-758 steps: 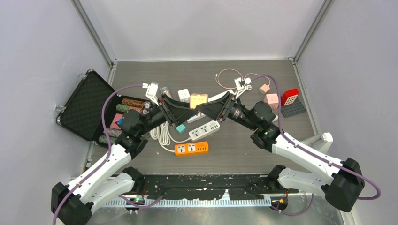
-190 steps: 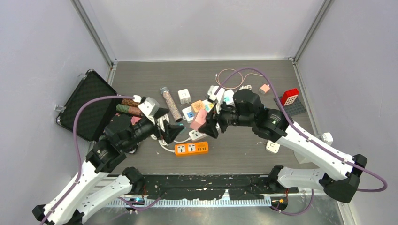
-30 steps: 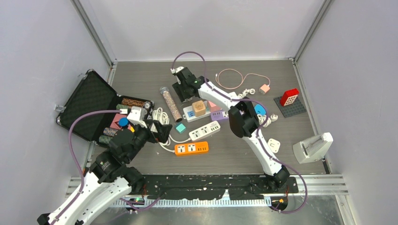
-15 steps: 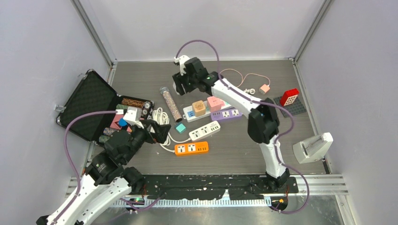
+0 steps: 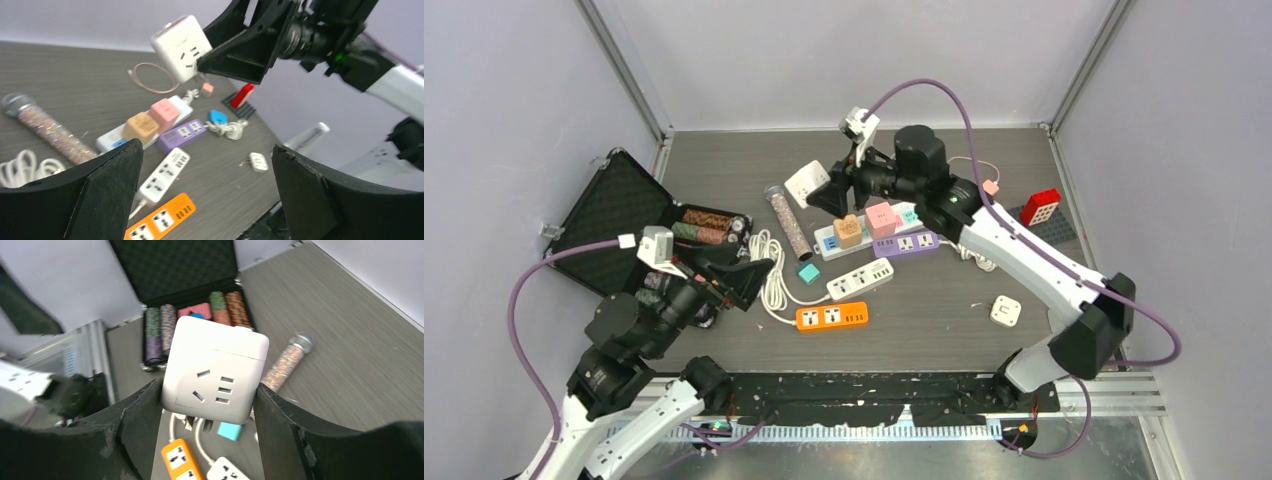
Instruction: Insert the plug
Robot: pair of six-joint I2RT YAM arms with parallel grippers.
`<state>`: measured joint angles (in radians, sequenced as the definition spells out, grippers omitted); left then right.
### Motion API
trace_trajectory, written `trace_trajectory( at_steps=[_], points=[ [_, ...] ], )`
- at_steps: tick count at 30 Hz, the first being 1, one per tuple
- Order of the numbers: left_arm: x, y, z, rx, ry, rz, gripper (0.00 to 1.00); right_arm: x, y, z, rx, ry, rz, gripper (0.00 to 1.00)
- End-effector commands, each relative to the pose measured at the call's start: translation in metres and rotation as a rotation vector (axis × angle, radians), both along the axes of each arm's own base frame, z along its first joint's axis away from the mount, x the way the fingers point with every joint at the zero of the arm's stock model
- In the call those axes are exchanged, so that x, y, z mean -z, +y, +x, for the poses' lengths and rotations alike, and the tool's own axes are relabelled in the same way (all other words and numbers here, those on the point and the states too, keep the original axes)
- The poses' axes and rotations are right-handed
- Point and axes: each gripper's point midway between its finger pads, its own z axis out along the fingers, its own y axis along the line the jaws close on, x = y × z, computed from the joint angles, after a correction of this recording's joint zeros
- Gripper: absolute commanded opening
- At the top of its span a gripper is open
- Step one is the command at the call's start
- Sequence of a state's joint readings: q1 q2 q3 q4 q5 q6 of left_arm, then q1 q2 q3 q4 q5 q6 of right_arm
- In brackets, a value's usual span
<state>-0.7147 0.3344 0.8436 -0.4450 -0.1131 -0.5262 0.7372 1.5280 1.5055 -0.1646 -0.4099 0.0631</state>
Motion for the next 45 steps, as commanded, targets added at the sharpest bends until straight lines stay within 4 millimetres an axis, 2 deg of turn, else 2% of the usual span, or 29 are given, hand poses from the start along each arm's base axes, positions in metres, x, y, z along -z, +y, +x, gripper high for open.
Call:
trace_trajectory(
  at_steps=[1,5,9,14,17,19,20,28,35,38,45],
  points=[
    [-0.044,-0.015,-0.019,0.127,-0.074,-0.121,1.00,-0.065,-0.009,-0.055,-0.177,-0.107,0.205,0.09],
    [-0.057,-0.025,-0.020,0.177,-0.090,-0.172,1.00,-0.077,-0.020,-0.089,-0.275,-0.122,0.274,0.08],
    [-0.069,-0.038,-0.023,0.248,-0.122,-0.198,1.00,-0.079,-0.029,-0.117,-0.371,-0.121,0.308,0.07],
    [-0.066,-0.054,-0.021,0.306,-0.125,-0.198,1.00,-0.075,-0.034,-0.133,-0.421,-0.117,0.336,0.06],
    [-0.061,-0.060,-0.013,0.307,-0.156,-0.184,0.95,-0.075,-0.035,-0.142,-0.466,-0.117,0.351,0.06],
    [-0.059,-0.063,-0.007,0.295,-0.177,-0.159,0.86,-0.080,-0.034,-0.146,-0.490,-0.124,0.380,0.05],
    [-0.058,-0.064,-0.005,0.292,-0.175,-0.153,0.85,-0.079,-0.034,-0.148,-0.498,-0.100,0.389,0.05],
    [-0.066,-0.075,-0.006,0.345,-0.178,-0.256,0.89,-0.089,-0.030,-0.155,-0.543,-0.077,0.463,0.06],
    [-0.071,-0.074,-0.006,0.350,-0.167,-0.339,0.86,-0.089,-0.025,-0.156,-0.564,-0.062,0.479,0.05],
    [-0.076,-0.075,-0.008,0.367,-0.173,-0.392,0.80,-0.088,-0.023,-0.156,-0.567,-0.056,0.482,0.05],
    [-0.071,-0.080,-0.006,0.380,-0.156,-0.402,0.55,-0.085,-0.018,-0.154,-0.575,-0.030,0.491,0.06]
  ],
)
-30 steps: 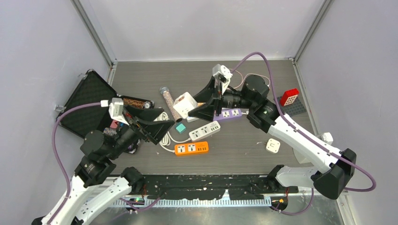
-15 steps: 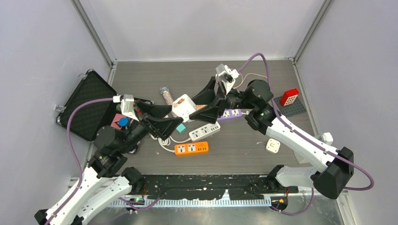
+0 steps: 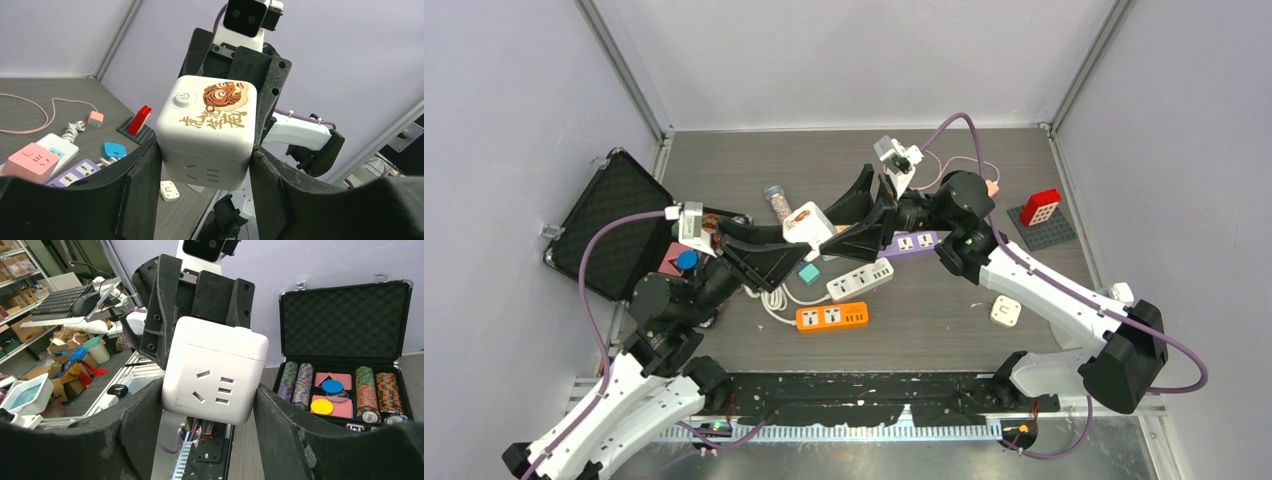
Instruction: Insert the plug
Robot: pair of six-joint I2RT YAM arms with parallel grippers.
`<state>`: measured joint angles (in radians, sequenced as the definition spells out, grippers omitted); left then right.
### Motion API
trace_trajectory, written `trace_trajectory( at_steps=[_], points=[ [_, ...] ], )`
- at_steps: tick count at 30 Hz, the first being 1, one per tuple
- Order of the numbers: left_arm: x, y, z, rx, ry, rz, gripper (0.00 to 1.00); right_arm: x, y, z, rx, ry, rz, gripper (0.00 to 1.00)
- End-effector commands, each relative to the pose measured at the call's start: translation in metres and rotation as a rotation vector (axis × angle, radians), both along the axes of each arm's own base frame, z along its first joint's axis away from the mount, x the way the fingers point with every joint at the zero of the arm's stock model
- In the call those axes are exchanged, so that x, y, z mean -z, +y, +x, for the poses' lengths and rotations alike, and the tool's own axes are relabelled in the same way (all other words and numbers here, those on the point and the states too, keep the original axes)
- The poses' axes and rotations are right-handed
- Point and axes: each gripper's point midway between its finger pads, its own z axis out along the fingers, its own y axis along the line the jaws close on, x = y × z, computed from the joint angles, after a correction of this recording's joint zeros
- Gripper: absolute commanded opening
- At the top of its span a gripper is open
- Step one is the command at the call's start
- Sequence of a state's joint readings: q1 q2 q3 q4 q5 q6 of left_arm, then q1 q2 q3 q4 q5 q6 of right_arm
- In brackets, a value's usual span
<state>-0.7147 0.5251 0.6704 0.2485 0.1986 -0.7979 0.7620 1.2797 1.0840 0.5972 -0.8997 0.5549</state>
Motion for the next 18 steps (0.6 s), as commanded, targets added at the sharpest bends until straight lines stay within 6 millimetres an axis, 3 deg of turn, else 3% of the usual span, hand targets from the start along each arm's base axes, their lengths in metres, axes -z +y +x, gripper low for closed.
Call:
trace_trajectory(
  at_steps=[1,3,7,9,10,11,12,13,14,18],
  points=[
    [-0.017,0.001,-0.003,0.013,-0.041,-0.054,0.52,-0.022,-0.002,-0.007,-0.017,-0.044,0.074,0.05],
    [-0.018,0.000,-0.005,0.023,-0.053,-0.052,0.43,-0.020,0.000,-0.004,-0.011,-0.033,0.071,0.06],
    [-0.015,0.000,-0.005,0.012,-0.087,-0.023,0.01,-0.013,0.006,0.004,0.001,0.003,0.038,0.15],
    [-0.010,0.001,-0.002,-0.015,-0.117,0.020,0.00,-0.009,0.007,0.007,0.021,0.017,0.020,0.35],
    [-0.007,0.003,0.000,-0.039,-0.139,0.049,0.00,-0.003,0.007,0.011,0.039,0.027,-0.003,0.55],
    [-0.001,0.005,0.005,-0.077,-0.157,0.090,0.00,-0.001,0.006,0.014,0.070,0.032,-0.008,0.65],
    [0.006,0.008,0.010,-0.116,-0.171,0.137,0.00,0.007,0.006,0.018,0.093,0.035,-0.035,0.83],
    [0.013,0.012,0.017,-0.163,-0.191,0.193,0.00,0.011,0.004,0.025,0.148,0.045,-0.044,0.91],
    [0.023,0.016,0.026,-0.218,-0.195,0.247,0.00,0.026,0.003,0.031,0.193,0.056,-0.094,0.99],
    [0.049,0.029,0.047,-0.350,-0.248,0.422,0.00,0.051,-0.016,0.054,0.390,0.093,-0.166,0.95]
  ],
)
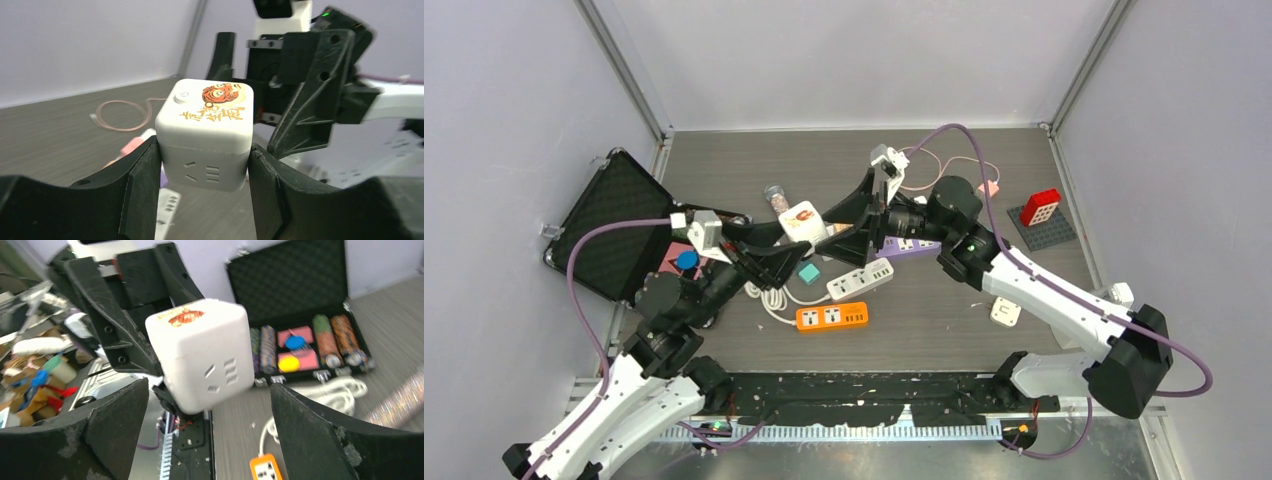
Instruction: Insert the plug
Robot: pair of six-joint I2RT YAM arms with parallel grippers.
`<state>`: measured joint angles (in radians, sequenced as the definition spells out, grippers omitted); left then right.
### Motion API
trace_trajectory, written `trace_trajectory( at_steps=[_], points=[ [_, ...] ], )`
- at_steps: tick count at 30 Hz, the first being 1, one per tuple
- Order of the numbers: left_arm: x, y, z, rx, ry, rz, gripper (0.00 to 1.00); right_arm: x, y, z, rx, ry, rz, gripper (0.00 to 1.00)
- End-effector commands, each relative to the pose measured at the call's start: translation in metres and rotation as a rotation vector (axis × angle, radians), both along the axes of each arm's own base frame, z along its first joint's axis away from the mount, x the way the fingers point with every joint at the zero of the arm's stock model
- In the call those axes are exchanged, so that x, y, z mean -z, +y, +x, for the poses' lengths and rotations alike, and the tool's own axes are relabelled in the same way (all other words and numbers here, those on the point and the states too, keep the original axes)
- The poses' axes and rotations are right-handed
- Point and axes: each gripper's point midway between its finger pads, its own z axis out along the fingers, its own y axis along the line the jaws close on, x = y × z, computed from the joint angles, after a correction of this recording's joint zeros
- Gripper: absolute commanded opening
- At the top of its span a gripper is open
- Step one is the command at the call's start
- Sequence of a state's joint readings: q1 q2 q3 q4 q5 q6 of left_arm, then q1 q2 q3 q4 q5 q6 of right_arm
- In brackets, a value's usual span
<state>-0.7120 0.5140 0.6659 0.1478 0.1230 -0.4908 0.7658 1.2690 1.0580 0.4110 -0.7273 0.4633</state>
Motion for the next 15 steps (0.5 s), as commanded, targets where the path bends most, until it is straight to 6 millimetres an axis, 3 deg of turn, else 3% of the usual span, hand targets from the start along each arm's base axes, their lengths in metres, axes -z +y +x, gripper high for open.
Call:
trace_trajectory(
  at_steps=[1,8,14,15],
  points=[
    [0.025,0.018,0.026,-0.182,-0.142,0.226,0.00,0.018,-0.025,0.028,0.256,0.007,-0.083,0.95],
    [0.046,0.008,0.040,-0.177,-0.224,0.428,0.00,0.026,-0.053,0.046,0.488,0.072,-0.236,0.96],
    [0.058,-0.009,0.034,-0.115,-0.328,0.517,0.00,0.033,-0.039,0.044,0.578,0.086,-0.425,0.98],
    [0.062,-0.010,0.034,-0.120,-0.344,0.535,0.00,0.044,-0.033,0.042,0.578,0.101,-0.472,0.99]
  ],
)
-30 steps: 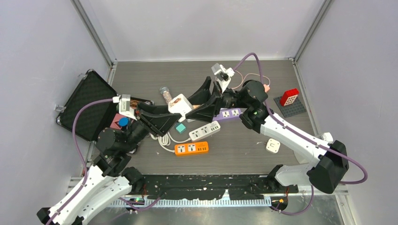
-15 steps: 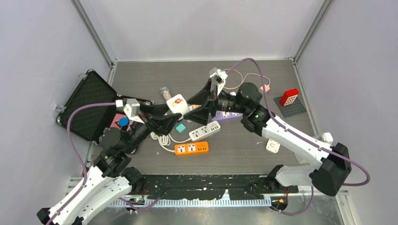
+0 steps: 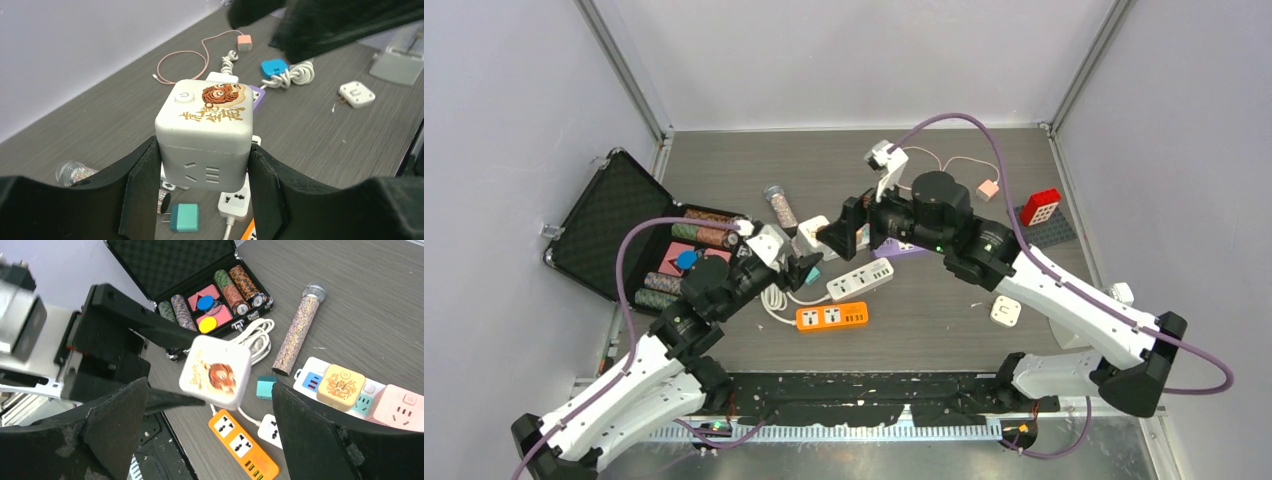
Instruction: Insert the plug
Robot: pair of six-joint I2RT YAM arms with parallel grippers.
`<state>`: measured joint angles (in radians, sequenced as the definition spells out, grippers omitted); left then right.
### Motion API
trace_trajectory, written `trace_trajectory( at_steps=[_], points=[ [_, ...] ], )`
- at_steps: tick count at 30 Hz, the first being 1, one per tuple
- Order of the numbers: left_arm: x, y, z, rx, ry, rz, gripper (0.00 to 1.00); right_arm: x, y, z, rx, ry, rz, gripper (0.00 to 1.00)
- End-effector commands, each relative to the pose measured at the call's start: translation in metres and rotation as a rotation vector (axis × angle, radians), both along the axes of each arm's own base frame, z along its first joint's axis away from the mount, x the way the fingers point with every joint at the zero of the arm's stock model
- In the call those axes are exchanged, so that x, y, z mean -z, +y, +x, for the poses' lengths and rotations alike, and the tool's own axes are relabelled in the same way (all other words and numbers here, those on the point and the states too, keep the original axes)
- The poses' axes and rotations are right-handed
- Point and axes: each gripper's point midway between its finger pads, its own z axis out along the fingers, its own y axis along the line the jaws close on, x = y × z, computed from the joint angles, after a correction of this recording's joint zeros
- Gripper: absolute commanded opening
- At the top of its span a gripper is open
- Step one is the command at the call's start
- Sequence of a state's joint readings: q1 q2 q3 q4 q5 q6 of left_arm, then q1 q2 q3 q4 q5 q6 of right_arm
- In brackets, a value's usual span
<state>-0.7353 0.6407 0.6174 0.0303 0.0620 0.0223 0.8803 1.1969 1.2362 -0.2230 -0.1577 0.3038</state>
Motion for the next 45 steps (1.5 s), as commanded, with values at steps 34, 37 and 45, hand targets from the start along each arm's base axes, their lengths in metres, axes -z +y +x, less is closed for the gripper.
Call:
trace_trajectory(
  at_steps=[34,37,45],
  points=[
    [-0.063,0.011,-0.018,-0.072,-0.179,-0.148,0.99,0.039,-0.011,0.039,0.290,0.119,-0.342,0.05],
    [-0.065,0.019,-0.027,-0.069,-0.151,-0.202,1.00,0.038,-0.040,0.056,0.361,0.100,-0.350,0.05],
    [-0.065,0.023,-0.052,0.023,-0.092,-0.264,1.00,0.071,-0.119,0.105,0.482,0.042,-0.454,0.05]
  ],
)
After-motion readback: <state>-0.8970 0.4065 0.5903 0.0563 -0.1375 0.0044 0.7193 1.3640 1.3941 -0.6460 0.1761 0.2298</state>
